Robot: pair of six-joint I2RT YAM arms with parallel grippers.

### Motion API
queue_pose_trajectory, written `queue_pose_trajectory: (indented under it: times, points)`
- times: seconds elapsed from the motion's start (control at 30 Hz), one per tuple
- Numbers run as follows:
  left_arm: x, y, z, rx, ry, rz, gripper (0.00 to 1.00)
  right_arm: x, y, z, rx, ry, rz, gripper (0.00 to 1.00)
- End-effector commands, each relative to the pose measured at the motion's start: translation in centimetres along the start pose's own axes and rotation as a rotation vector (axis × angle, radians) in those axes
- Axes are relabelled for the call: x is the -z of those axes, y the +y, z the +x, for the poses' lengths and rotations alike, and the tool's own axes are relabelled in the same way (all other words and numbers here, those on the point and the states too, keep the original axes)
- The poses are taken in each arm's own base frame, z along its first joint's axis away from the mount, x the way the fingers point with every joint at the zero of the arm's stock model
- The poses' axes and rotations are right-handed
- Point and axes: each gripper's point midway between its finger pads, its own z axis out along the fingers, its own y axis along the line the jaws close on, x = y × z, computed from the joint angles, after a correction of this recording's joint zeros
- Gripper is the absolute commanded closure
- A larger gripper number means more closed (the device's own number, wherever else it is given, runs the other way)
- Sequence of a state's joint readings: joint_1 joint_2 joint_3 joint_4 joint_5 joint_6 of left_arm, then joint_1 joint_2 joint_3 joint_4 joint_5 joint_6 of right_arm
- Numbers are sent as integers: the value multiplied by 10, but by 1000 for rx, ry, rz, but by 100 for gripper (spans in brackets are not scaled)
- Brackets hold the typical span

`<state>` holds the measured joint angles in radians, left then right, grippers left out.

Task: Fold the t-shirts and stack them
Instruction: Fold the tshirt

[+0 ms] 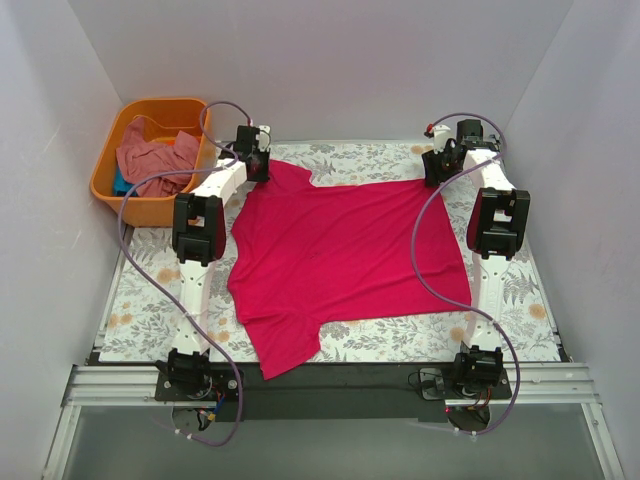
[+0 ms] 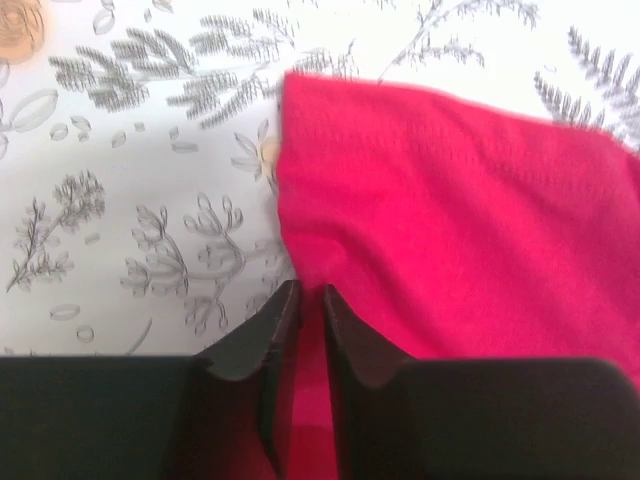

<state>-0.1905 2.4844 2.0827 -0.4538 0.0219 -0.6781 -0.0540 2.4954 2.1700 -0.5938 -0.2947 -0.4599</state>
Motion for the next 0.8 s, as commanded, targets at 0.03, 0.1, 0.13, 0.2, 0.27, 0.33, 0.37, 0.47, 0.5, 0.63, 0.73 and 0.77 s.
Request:
queue_pose_trajectory:
  times: [0.03,0.1,0.13,0.2,0.27,0.33,0.37,0.47,0.5,0.63,0.73,0.77]
  points:
    - [-15,9,14,2,67,-19,95,-1,-3,1,10,3,8,42]
    - [-20,11,13,4,66,-19,100,-3,-2,0,7,-5,2,42]
    - [-20,11,9,-2,57,-19,100,-3,-2,-2,6,-12,0,42]
    - [-22,12,7,-7,49,-21,100,-5,1,-2,0,-15,-13,41]
    - [-22,13,5,-11,40,-21,100,-7,1,0,-3,-15,-19,44]
    - [-21,17,4,-5,33,-23,100,-10,2,1,-10,-12,-21,49]
    - [-22,18,0,-1,15,-16,100,-10,1,0,-9,-17,-21,51]
    - [-21,22,-14,23,-26,13,100,-8,5,-6,2,-36,-40,73]
    - [-19,21,-18,25,-35,32,100,-7,5,-9,4,-46,-41,79]
    - [-2,15,-44,8,-106,97,100,3,6,-18,14,-68,-46,99]
    - [21,5,-65,-7,-165,156,100,15,11,-28,29,-99,-63,99]
    - [25,3,-72,-12,-190,162,100,19,11,-31,30,-107,-65,99]
